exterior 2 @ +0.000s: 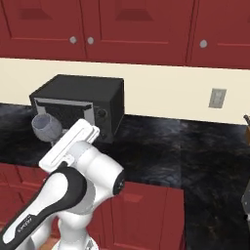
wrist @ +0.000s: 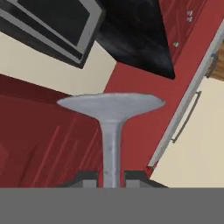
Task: Retrieve the wine glasses from the counter and place one next to each plate.
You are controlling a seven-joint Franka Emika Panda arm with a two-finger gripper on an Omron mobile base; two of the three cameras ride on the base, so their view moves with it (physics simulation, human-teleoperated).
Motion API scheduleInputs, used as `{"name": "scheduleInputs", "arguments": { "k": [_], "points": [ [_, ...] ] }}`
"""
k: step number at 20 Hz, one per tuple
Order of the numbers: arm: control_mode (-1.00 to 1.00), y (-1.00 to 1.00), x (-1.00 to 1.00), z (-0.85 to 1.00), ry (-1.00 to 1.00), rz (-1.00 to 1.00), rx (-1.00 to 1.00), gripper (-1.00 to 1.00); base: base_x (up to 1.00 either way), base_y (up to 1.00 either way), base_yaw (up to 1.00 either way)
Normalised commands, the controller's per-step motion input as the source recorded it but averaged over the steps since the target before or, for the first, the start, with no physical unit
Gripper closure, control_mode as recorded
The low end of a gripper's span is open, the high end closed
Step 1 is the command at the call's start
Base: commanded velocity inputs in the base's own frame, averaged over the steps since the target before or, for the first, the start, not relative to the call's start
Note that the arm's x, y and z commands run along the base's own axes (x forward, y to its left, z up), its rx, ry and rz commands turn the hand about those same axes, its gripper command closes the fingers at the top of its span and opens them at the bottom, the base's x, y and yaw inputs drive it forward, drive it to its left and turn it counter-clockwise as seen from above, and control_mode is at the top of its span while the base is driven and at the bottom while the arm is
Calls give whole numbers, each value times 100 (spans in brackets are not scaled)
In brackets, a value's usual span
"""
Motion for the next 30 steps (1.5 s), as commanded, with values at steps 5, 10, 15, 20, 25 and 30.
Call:
{"name": "scheduleInputs", "arguments": {
  "k": [5,10,15,20,25,30],
  "points": [
    [100,0,0,0,0,0,0,100,-37,91,46],
    [100,0,0,0,0,0,0,100,0,4,100],
    [100,0,0,0,0,0,0,100,0,0,100],
    [100,0,0,0,0,0,0,100,0,0,100],
    [100,0,0,0,0,0,0,100,0,0,100],
    [100,0,0,0,0,0,0,100,21,-7,94]
  ]
}}
